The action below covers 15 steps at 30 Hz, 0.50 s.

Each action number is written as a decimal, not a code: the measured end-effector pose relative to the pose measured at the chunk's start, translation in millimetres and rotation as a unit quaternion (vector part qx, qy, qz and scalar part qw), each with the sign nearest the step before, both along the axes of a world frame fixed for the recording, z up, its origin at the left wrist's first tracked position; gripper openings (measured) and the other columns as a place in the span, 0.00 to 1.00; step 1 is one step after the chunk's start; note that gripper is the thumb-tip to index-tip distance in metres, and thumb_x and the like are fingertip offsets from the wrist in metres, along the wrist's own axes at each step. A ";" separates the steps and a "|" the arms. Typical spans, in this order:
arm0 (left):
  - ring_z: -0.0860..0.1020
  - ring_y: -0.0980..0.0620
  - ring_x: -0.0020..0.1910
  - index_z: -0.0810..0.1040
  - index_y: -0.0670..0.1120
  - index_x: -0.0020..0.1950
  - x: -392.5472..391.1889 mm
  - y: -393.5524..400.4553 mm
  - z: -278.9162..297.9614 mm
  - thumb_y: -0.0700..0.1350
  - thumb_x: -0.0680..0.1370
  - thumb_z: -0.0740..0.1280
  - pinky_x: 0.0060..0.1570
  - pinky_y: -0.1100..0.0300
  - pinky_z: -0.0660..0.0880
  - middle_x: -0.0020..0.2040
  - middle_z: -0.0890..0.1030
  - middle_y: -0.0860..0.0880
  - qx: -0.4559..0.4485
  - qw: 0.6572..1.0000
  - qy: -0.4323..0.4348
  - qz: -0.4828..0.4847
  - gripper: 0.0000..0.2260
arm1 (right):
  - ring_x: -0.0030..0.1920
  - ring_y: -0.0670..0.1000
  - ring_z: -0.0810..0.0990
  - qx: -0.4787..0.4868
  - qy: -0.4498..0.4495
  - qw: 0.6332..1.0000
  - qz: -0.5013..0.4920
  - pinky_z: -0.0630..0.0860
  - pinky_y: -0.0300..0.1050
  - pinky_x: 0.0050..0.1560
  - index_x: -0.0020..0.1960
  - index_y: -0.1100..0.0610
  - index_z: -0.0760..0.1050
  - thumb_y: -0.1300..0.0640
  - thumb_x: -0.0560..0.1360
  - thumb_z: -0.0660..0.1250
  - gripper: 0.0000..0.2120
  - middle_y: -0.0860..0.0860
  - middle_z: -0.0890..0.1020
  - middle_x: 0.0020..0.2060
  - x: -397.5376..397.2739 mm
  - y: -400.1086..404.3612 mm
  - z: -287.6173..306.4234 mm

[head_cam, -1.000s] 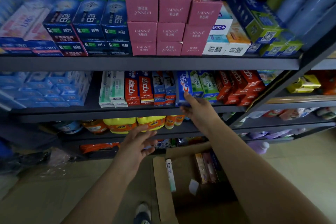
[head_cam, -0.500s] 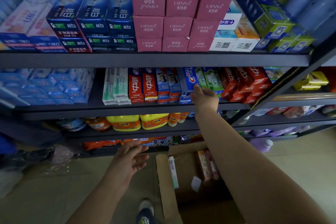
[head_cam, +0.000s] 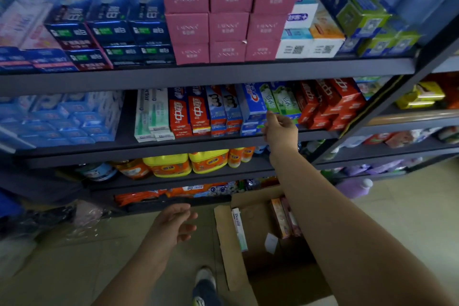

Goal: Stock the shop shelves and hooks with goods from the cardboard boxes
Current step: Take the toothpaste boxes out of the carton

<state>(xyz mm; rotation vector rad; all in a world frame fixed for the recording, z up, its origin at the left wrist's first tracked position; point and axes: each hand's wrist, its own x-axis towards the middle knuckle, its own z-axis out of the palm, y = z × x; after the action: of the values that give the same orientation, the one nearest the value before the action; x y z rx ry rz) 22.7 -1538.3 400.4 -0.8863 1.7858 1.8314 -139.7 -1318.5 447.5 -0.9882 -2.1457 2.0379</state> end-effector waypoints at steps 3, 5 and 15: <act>0.80 0.46 0.44 0.76 0.44 0.54 0.3 4.6 -12.6 0.39 0.80 0.61 0.40 0.56 0.74 0.49 0.83 0.44 -0.022 0.999 -0.005 -0.029 0.06 | 0.39 0.49 0.77 0.051 0.014 0.998 0.029 0.76 0.49 0.46 0.52 0.53 0.77 0.49 0.78 0.63 0.09 0.50 0.79 0.40 45.0 25.8 -15.3; 0.79 0.47 0.42 0.76 0.43 0.54 1.0 10.6 -23.5 0.38 0.80 0.61 0.39 0.57 0.73 0.48 0.82 0.44 -0.032 0.999 -0.016 -0.037 0.06 | 0.41 0.50 0.79 0.075 -0.005 0.997 0.030 0.76 0.48 0.46 0.48 0.49 0.77 0.51 0.78 0.64 0.04 0.50 0.80 0.39 84.2 50.8 -34.8; 0.77 0.51 0.38 0.76 0.47 0.48 27.6 109.3 -146.8 0.39 0.80 0.61 0.37 0.61 0.72 0.45 0.80 0.46 -0.047 0.992 -0.068 -0.097 0.05 | 0.50 0.48 0.79 0.027 -0.229 0.973 0.018 0.77 0.51 0.57 0.52 0.49 0.76 0.50 0.75 0.68 0.08 0.49 0.81 0.47 218.0 138.5 -196.7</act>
<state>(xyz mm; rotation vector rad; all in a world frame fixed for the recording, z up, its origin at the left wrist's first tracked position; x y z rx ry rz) 50.3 -1429.1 253.5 -0.8191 1.8161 1.5406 78.4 -1180.0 250.8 -1.5506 -2.4208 1.8968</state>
